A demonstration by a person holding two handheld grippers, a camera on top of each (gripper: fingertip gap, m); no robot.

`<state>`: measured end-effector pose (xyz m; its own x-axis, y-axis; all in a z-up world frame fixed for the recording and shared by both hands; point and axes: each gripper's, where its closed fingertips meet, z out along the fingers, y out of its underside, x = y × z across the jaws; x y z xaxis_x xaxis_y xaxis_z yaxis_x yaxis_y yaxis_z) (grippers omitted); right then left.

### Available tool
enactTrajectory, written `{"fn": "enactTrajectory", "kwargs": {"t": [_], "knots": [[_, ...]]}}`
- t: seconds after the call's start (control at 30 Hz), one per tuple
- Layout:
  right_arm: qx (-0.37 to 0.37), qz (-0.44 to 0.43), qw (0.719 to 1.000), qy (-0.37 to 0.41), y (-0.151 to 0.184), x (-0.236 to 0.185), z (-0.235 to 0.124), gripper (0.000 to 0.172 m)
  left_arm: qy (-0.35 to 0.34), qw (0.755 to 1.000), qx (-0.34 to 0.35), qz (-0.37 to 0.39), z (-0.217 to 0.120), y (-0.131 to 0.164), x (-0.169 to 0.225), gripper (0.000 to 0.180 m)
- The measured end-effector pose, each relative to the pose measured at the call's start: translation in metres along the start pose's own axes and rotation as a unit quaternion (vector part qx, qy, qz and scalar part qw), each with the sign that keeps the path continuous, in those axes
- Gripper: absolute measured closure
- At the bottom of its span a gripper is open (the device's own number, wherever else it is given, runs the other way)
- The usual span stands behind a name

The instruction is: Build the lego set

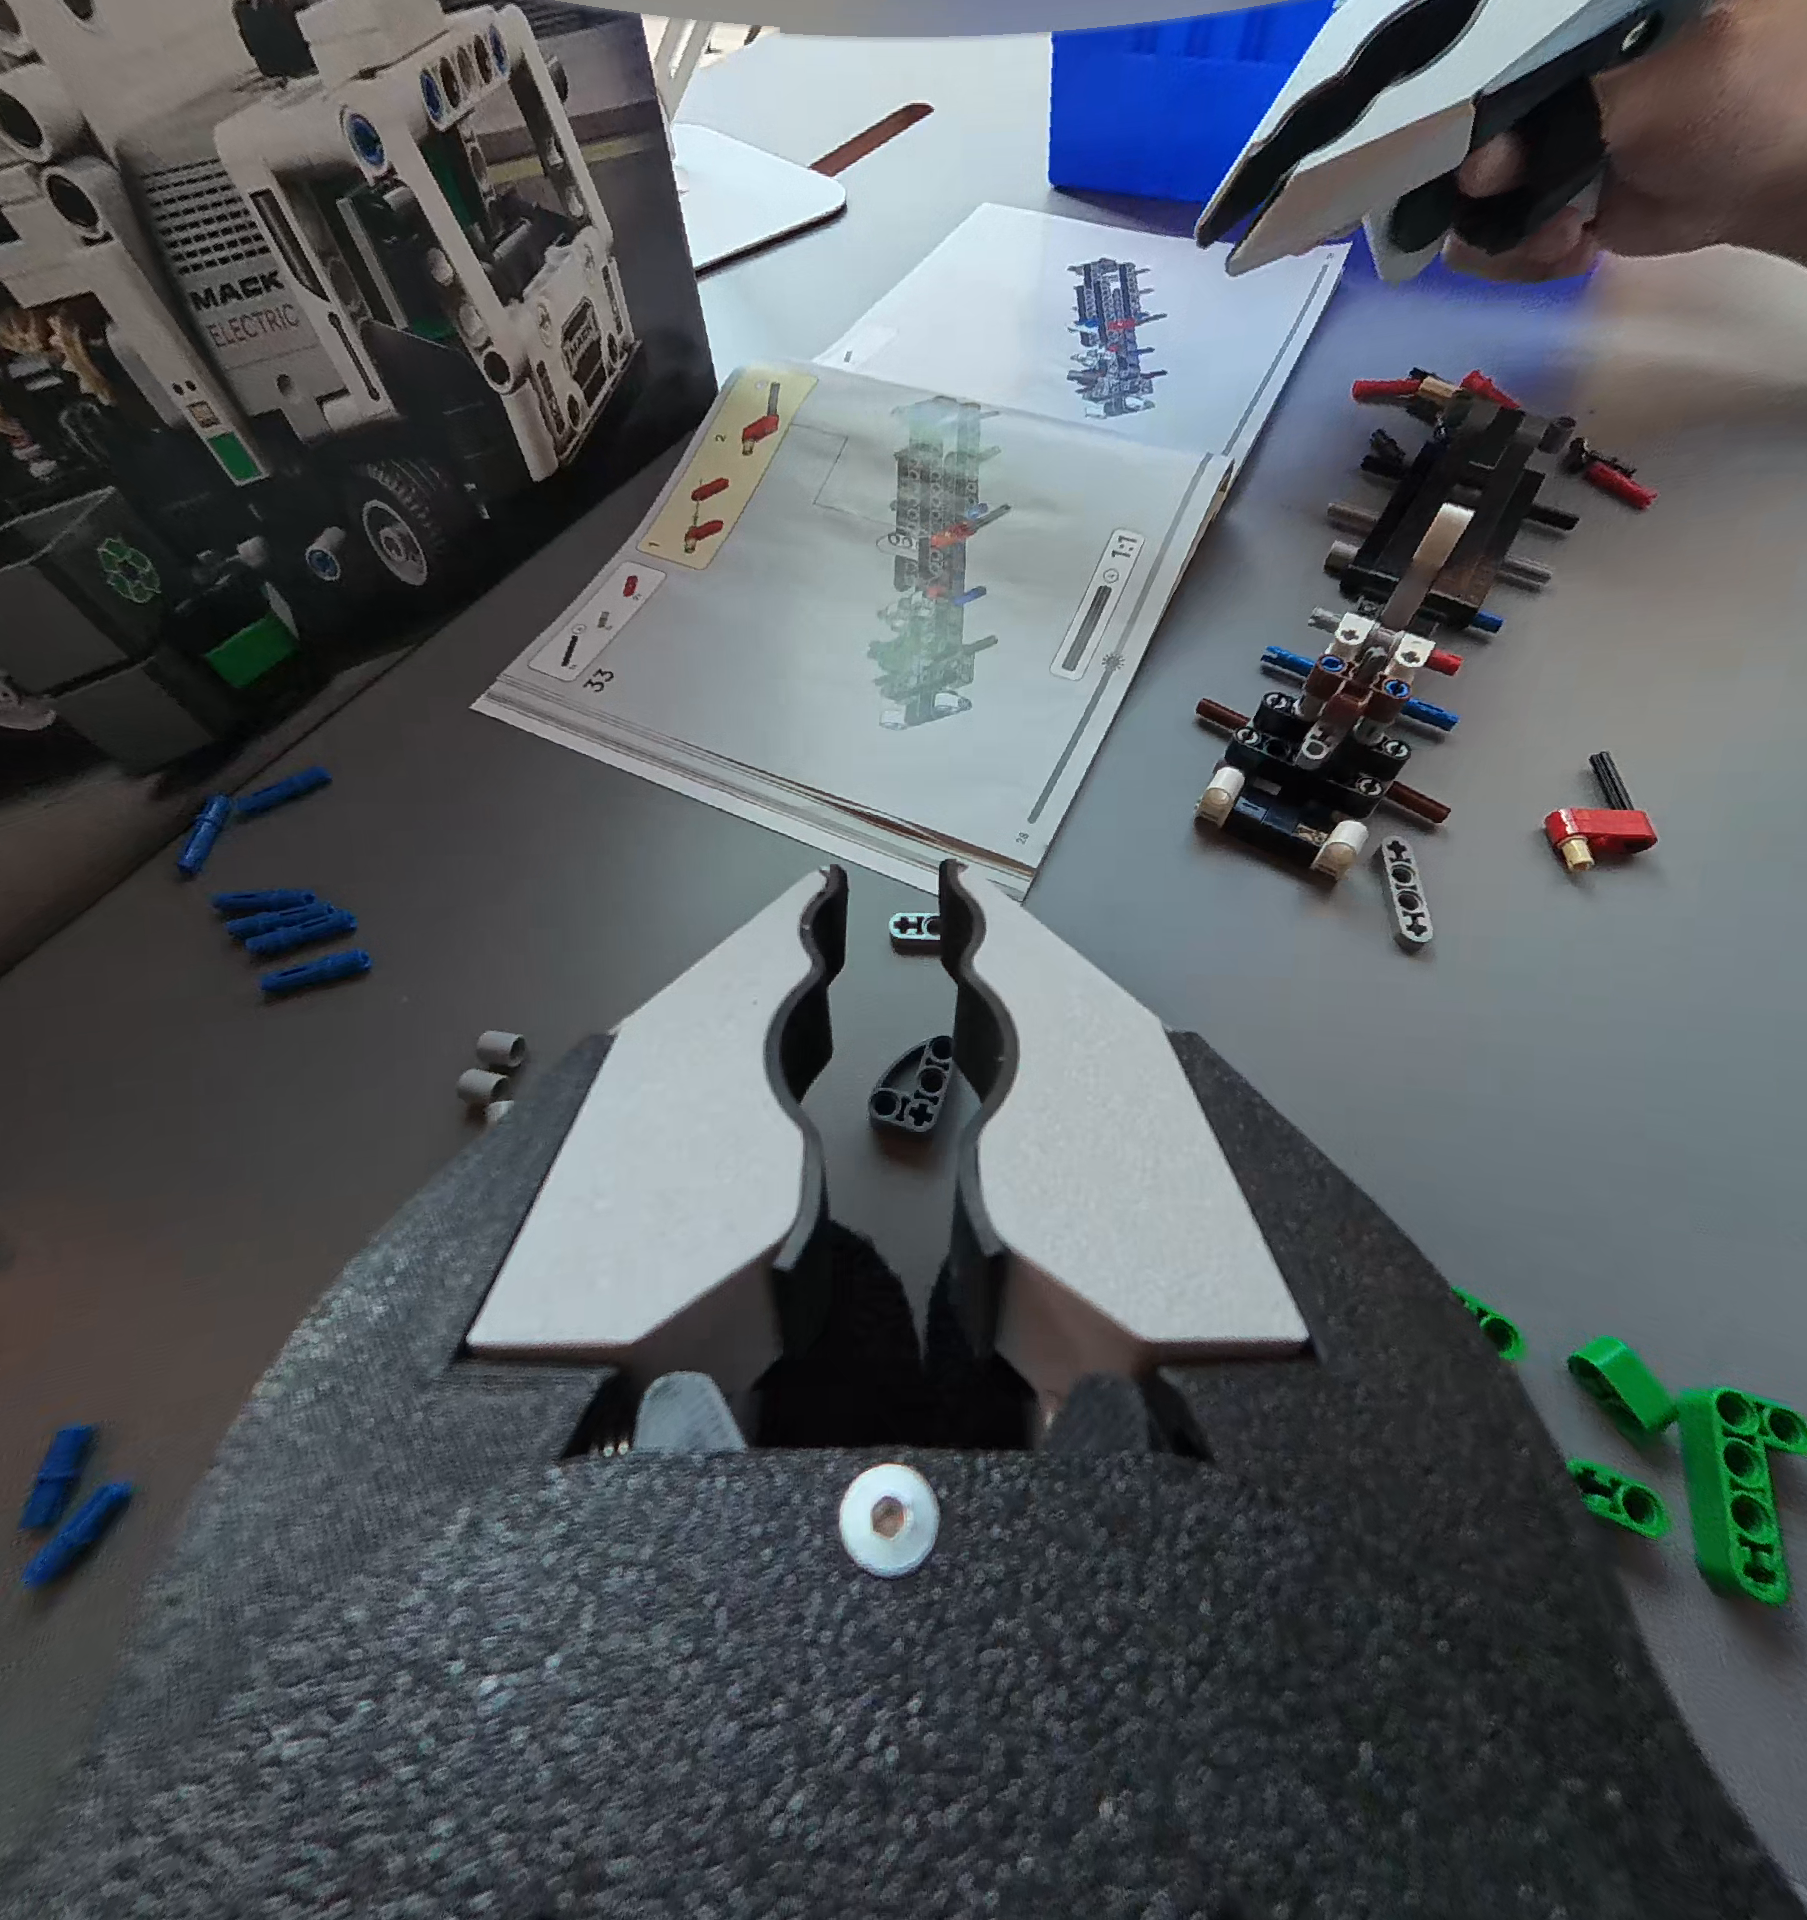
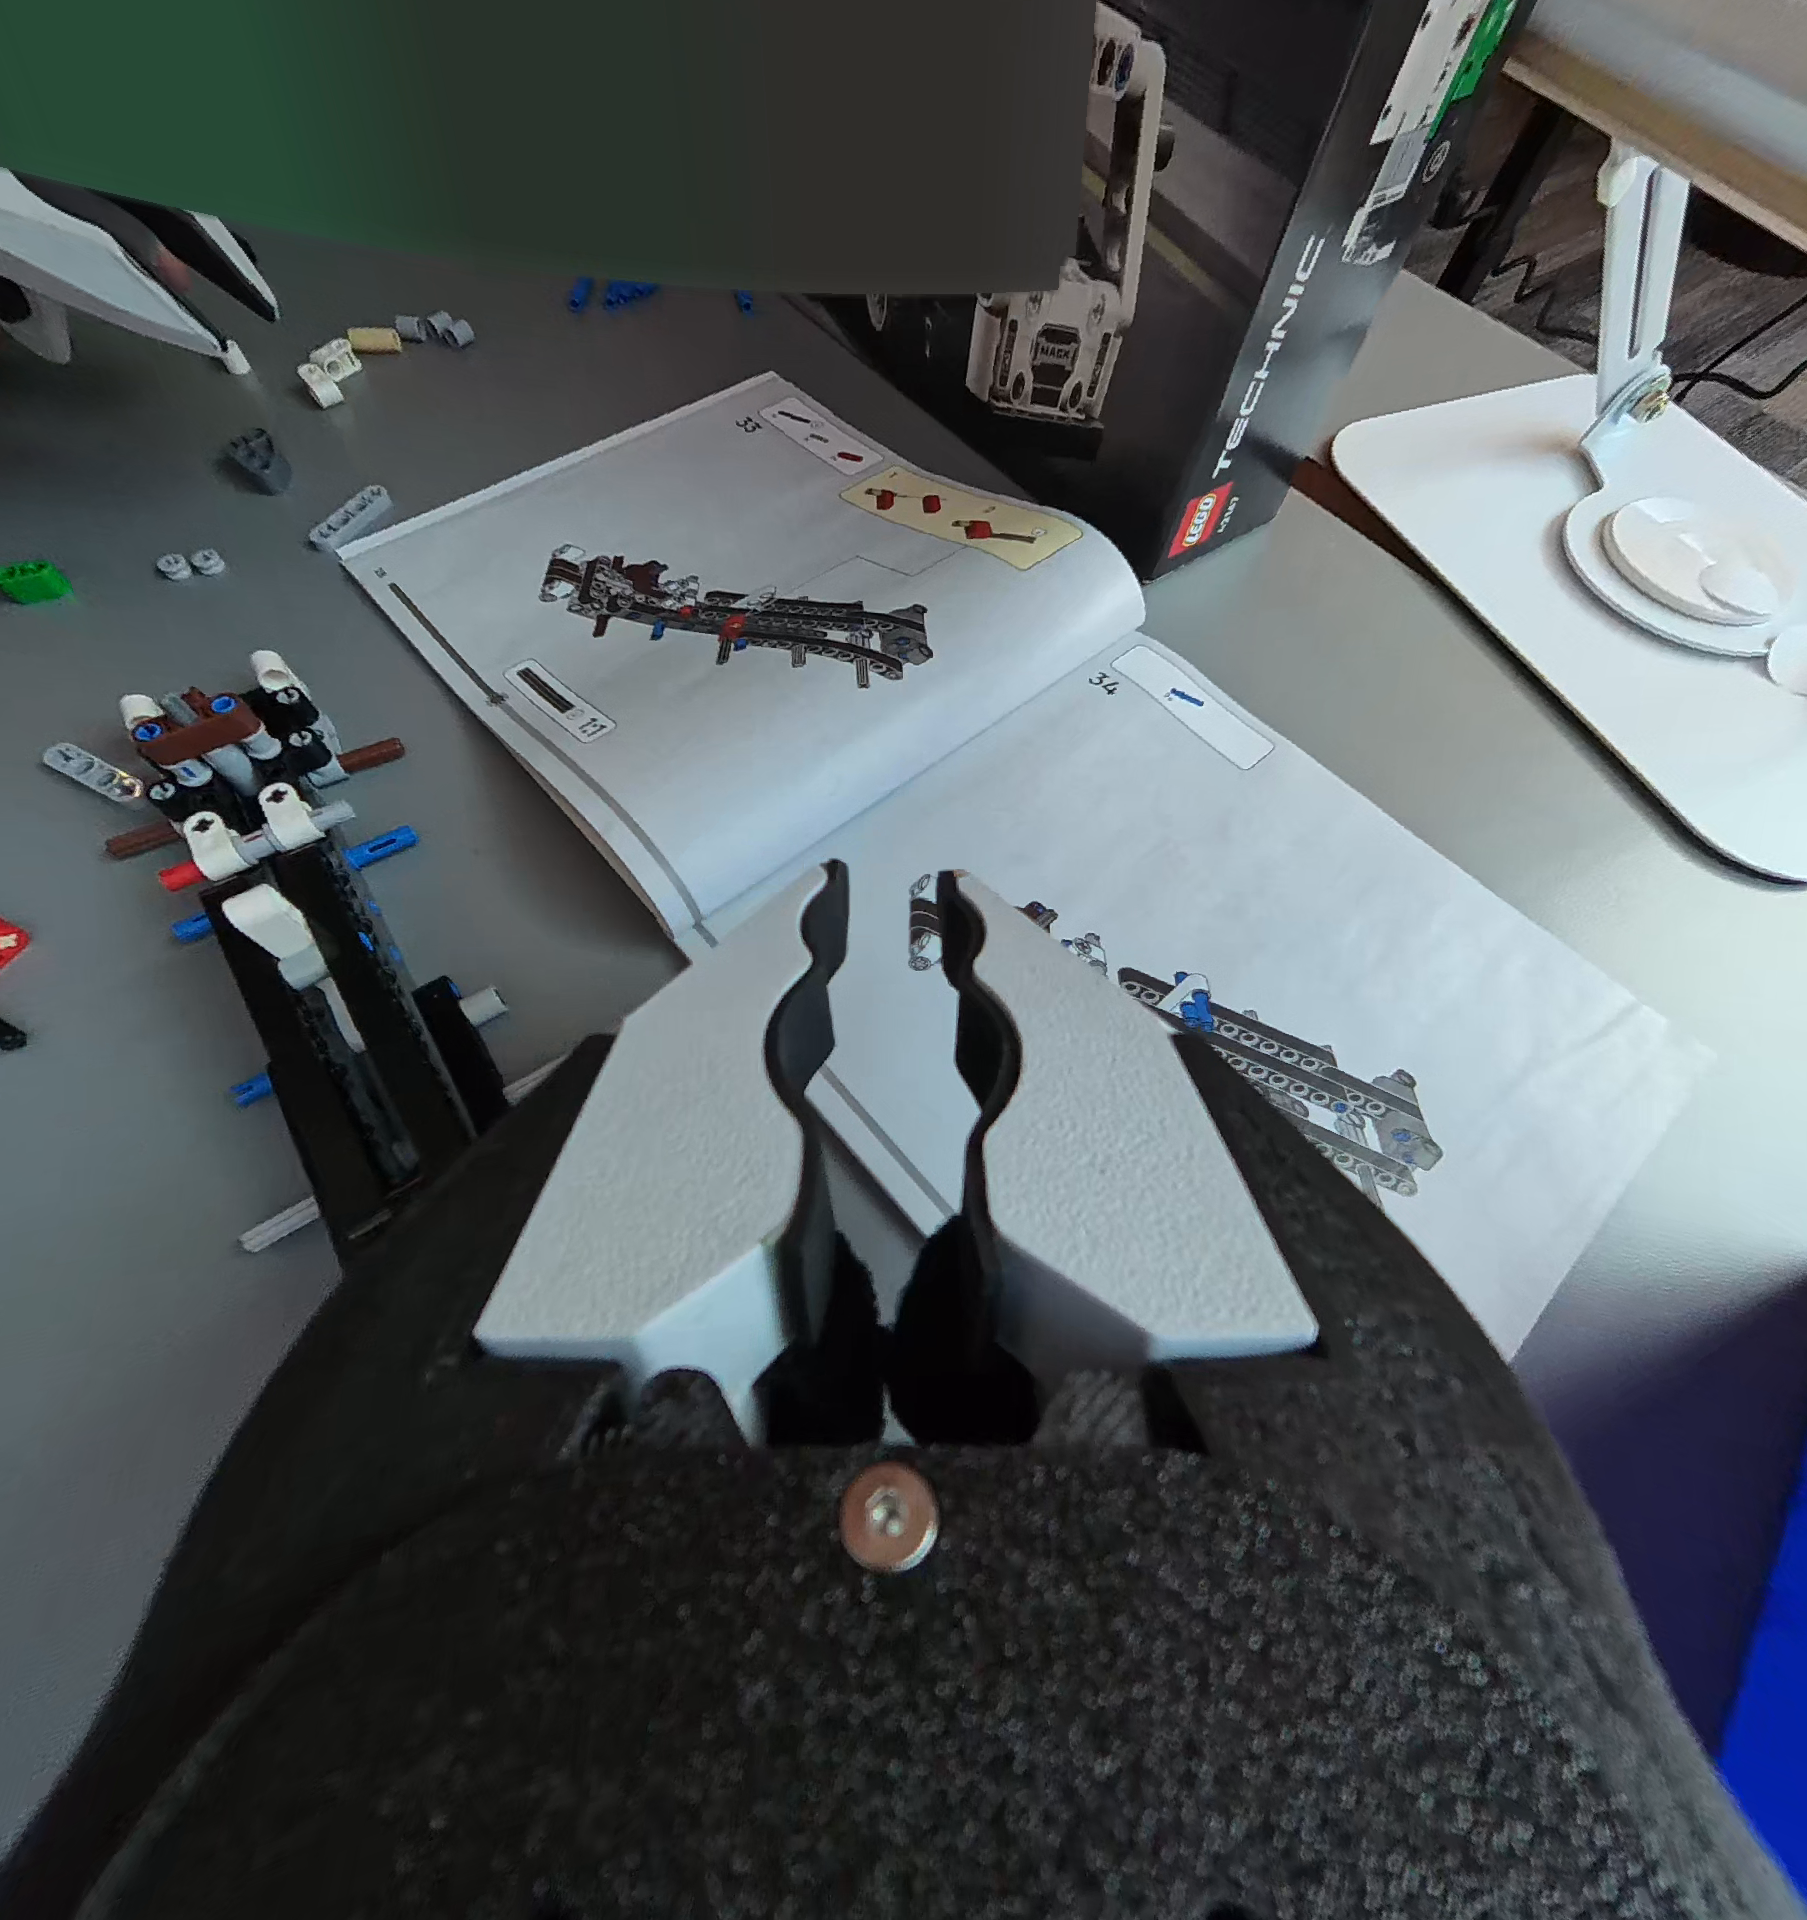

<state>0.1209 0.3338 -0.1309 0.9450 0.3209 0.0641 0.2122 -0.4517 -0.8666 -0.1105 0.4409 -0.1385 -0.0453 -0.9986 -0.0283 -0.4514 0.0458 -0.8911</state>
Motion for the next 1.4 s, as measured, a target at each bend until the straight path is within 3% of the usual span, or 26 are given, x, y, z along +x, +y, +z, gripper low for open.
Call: {"fn": "enactTrajectory", "kwargs": {"t": [0.2,0.63,1.4], "knots": [[0.008,0.026,1.000,-0.016,-0.005,-0.002,-0.002,0.156,-0.004,1.000,0.011,-0.007,-0.005,-0.004,-0.004,0.165],[-0.013,0.001,1.000,-0.016,0.001,-0.010,0.002,0.156,-0.011,1.000,-0.012,0.027,-0.001,0.002,0.000,0.165],[-0.023,-0.015,1.000,-0.011,0.005,-0.012,0.005,0.158,0.009,1.000,-0.013,0.013,0.003,0.004,0.006,0.165]]}}
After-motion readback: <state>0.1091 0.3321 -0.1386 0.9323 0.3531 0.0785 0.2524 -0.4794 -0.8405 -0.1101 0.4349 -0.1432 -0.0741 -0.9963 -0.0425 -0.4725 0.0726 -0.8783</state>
